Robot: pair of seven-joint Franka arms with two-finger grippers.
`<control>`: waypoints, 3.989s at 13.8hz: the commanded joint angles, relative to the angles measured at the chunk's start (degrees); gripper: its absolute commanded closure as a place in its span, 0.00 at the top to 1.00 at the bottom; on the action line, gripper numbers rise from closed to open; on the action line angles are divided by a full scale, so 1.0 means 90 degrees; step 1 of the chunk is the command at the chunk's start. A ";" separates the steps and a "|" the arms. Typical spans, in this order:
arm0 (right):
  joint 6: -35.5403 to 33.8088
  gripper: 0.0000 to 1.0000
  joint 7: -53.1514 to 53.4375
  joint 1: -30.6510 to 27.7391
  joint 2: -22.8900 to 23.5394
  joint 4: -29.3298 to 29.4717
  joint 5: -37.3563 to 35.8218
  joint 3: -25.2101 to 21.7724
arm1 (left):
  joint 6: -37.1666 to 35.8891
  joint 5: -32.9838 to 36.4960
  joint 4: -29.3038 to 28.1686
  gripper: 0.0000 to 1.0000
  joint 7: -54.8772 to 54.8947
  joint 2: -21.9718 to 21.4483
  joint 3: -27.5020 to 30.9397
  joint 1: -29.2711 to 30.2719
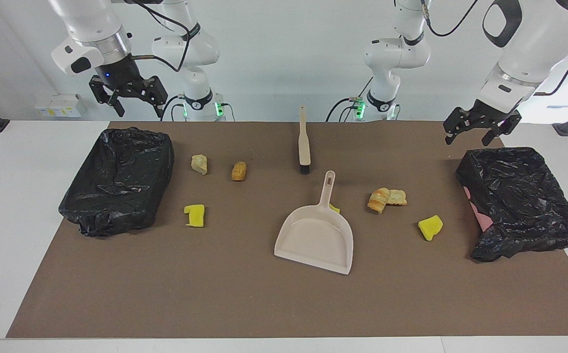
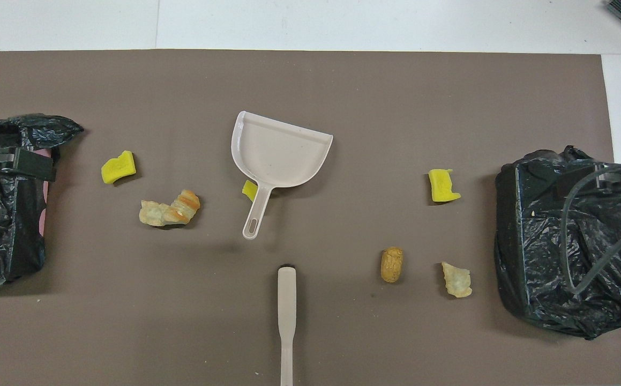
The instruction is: Sweep and dump trash in bin
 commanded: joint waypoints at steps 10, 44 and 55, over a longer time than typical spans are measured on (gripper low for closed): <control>-0.0042 1.00 -0.0184 -0.0072 -0.0145 -0.0135 0.0081 -0.0004 | 0.0058 0.0094 -0.0133 1.00 0.0068 -0.0104 -0.0014 0.0032; -0.0033 1.00 -0.0213 -0.0072 -0.0145 -0.0135 0.0062 -0.0004 | -0.0038 -0.0080 -0.0133 1.00 0.0068 -0.0113 -0.0092 -0.0046; 0.0893 1.00 -0.0087 -0.0092 0.0001 -0.0427 0.0061 0.0064 | 0.1659 -0.0492 -0.3031 1.00 -0.1238 -0.1353 -0.0102 -0.2065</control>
